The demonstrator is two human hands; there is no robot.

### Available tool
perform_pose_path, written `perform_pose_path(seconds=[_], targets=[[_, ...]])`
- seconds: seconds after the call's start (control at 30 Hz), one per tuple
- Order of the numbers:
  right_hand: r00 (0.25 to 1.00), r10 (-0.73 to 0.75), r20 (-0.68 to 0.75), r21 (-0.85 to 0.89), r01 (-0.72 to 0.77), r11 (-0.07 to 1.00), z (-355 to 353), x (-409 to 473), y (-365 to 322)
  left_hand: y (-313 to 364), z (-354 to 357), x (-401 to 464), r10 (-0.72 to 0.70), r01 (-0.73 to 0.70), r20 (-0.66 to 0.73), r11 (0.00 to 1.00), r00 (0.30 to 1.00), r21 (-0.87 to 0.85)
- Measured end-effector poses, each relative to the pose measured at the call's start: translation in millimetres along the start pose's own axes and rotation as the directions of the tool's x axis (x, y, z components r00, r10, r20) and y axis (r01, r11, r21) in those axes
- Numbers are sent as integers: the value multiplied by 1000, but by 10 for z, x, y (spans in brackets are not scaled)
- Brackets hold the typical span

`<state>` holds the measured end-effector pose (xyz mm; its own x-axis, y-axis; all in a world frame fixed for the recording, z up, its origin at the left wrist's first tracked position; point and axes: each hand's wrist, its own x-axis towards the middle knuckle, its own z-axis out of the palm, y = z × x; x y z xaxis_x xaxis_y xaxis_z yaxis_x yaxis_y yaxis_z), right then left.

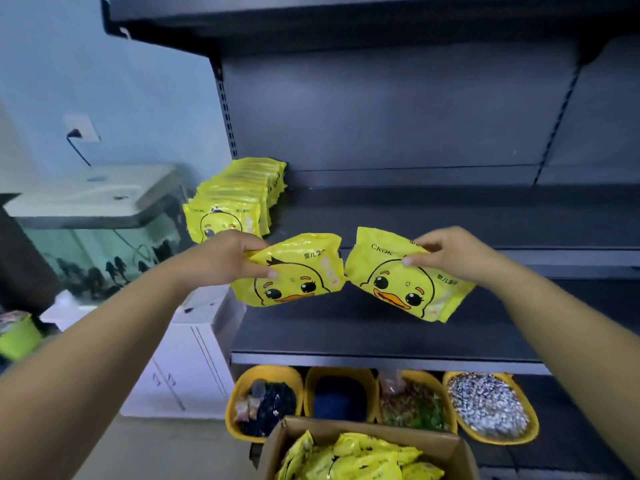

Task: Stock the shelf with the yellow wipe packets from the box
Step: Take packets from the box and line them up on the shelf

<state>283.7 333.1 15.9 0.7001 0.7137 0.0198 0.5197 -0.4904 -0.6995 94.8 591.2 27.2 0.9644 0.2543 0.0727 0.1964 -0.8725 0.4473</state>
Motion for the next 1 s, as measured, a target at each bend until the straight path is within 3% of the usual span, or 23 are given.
perform_pose_path(seconds=[0.4,0.73,1.0], targets=[[989,65,-133,-256,-98,962,9,1034,-416,-650,-765,1005,113,-109,-47,991,993,73],[982,130,-134,-185,-153,971,5,1654,-303,-705,-861,2387,164,-155,-48,974,985,166],[994,50,-102,-180,-67,981,67,2364,-74,-794,-672,3287,40,-35,-48,994,998,104]])
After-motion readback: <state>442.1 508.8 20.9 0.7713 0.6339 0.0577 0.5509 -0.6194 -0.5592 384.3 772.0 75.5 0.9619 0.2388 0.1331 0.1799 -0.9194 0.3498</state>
